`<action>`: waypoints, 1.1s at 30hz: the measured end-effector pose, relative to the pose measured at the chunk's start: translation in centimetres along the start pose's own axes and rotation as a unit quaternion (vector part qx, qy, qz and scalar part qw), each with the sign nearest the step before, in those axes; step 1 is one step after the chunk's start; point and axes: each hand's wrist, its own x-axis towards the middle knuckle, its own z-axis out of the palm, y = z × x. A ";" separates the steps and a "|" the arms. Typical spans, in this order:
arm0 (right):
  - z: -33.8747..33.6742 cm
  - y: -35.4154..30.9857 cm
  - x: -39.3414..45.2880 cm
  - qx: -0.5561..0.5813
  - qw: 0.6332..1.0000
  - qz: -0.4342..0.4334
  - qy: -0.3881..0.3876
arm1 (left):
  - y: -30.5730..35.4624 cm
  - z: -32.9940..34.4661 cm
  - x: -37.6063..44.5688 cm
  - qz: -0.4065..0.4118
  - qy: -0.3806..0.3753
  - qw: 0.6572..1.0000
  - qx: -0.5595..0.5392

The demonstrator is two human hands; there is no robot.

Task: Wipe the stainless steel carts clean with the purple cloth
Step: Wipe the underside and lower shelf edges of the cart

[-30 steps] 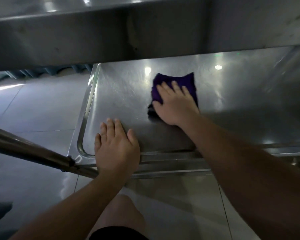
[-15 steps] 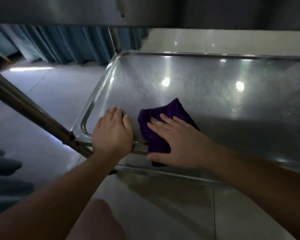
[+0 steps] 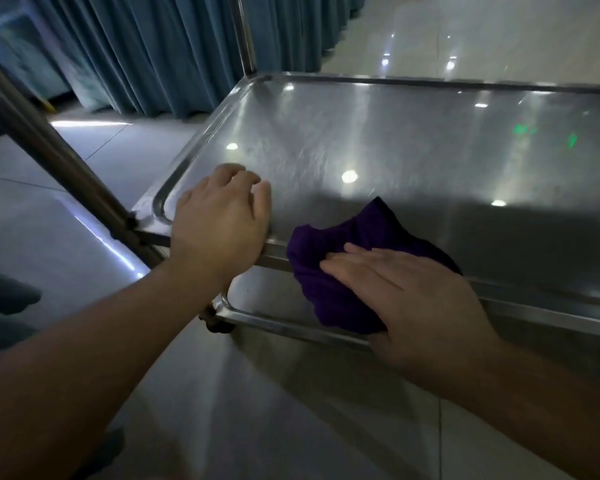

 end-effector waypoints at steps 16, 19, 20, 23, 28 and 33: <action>15.7 -0.4 -3.4 0.261 0.938 0.228 -0.032 | -3.7 3.5 -8.9 0.352 0.158 0.921 -0.049; 17.5 0.4 -2.3 0.238 0.936 0.259 -0.021 | -7.0 7.6 -11.0 0.316 0.018 0.948 -0.030; 18.1 0.7 -1.7 0.238 0.933 0.270 -0.010 | -8.1 8.8 -11.4 0.293 -0.009 0.955 -0.032; 19.7 0.7 0.7 0.240 0.929 0.282 0.018 | -11.3 11.9 -12.2 0.237 -0.036 0.971 -0.026; 23.1 0.2 6.5 0.150 0.952 0.265 0.013 | -14.0 15.9 -14.3 -0.059 -0.088 0.981 -0.163; 26.8 -0.3 12.2 0.117 0.945 0.305 0.024 | -16.8 17.8 -14.1 -0.291 -0.042 0.925 -0.242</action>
